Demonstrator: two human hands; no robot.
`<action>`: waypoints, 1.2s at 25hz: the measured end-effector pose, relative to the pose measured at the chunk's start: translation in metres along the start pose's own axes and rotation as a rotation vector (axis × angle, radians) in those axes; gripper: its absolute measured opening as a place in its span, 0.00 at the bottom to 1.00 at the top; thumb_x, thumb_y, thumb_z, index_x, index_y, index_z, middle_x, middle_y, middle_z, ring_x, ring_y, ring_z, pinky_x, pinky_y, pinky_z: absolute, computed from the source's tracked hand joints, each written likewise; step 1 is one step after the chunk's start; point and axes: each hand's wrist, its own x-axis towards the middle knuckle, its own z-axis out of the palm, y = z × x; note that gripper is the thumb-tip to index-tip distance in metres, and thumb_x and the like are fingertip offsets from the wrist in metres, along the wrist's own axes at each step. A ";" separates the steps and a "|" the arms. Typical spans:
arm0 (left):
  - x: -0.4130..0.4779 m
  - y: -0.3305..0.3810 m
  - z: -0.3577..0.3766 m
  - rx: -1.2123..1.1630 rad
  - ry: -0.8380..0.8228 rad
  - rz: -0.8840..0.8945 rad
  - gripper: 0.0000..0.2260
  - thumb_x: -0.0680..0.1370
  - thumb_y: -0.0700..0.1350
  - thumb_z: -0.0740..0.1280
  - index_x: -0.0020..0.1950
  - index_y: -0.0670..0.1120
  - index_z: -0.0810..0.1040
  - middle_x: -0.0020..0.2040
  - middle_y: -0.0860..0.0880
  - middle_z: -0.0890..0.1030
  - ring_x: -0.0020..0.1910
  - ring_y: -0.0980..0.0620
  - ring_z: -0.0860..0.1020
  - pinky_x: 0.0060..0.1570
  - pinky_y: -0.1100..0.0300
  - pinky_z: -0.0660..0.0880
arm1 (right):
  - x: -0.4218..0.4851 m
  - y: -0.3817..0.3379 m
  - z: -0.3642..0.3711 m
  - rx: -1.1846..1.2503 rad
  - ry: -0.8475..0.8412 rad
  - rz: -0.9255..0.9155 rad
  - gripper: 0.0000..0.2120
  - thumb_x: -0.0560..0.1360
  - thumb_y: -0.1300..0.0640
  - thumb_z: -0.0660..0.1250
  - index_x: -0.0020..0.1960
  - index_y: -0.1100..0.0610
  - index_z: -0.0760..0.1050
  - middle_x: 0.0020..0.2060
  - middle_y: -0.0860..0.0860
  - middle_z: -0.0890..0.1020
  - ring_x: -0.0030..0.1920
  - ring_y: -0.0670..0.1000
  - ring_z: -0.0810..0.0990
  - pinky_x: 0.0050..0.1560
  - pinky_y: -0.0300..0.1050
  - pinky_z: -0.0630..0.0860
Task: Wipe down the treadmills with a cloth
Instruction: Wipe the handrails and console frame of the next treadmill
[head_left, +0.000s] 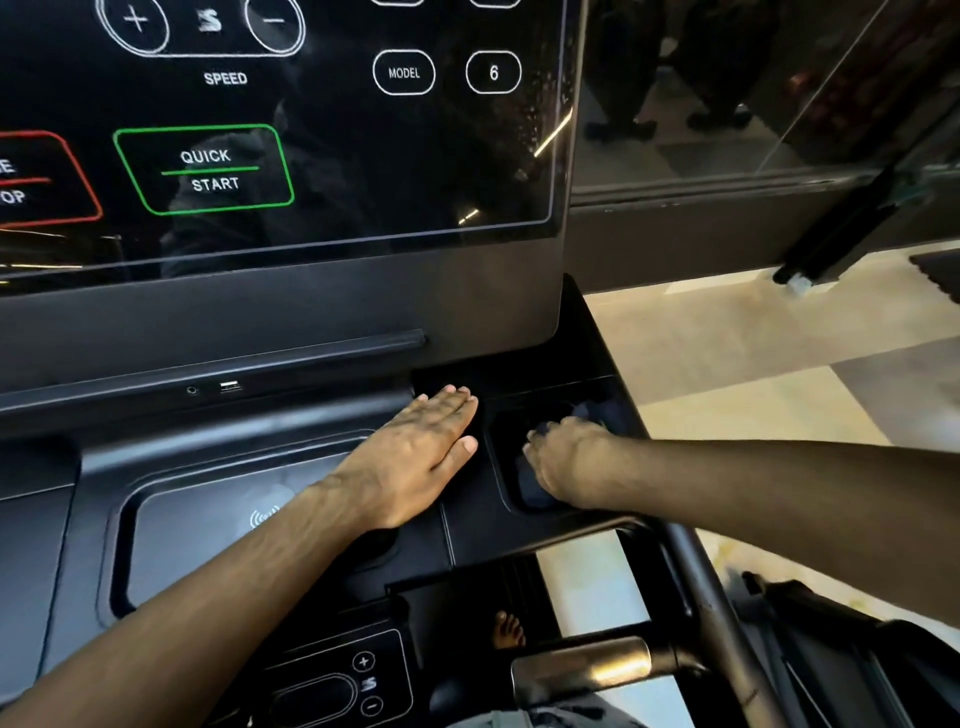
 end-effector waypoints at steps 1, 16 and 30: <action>-0.001 0.001 0.000 0.002 -0.009 -0.001 0.26 0.84 0.55 0.48 0.80 0.47 0.49 0.80 0.51 0.49 0.77 0.60 0.42 0.74 0.65 0.38 | 0.000 -0.002 -0.009 0.008 -0.039 -0.006 0.20 0.82 0.56 0.61 0.74 0.57 0.69 0.73 0.55 0.71 0.71 0.59 0.72 0.59 0.54 0.75; -0.005 -0.002 -0.006 0.076 -0.001 0.075 0.25 0.84 0.51 0.50 0.80 0.44 0.50 0.80 0.49 0.49 0.78 0.56 0.44 0.72 0.65 0.37 | -0.010 -0.040 0.005 3.342 0.568 0.851 0.05 0.73 0.69 0.65 0.47 0.63 0.77 0.34 0.57 0.80 0.34 0.56 0.81 0.39 0.48 0.79; 0.001 -0.010 -0.009 0.089 -0.001 0.115 0.31 0.80 0.59 0.43 0.79 0.45 0.53 0.80 0.48 0.53 0.78 0.56 0.48 0.72 0.65 0.39 | -0.013 -0.029 -0.035 2.340 0.383 0.737 0.08 0.67 0.69 0.66 0.45 0.62 0.72 0.39 0.57 0.75 0.39 0.55 0.75 0.37 0.44 0.69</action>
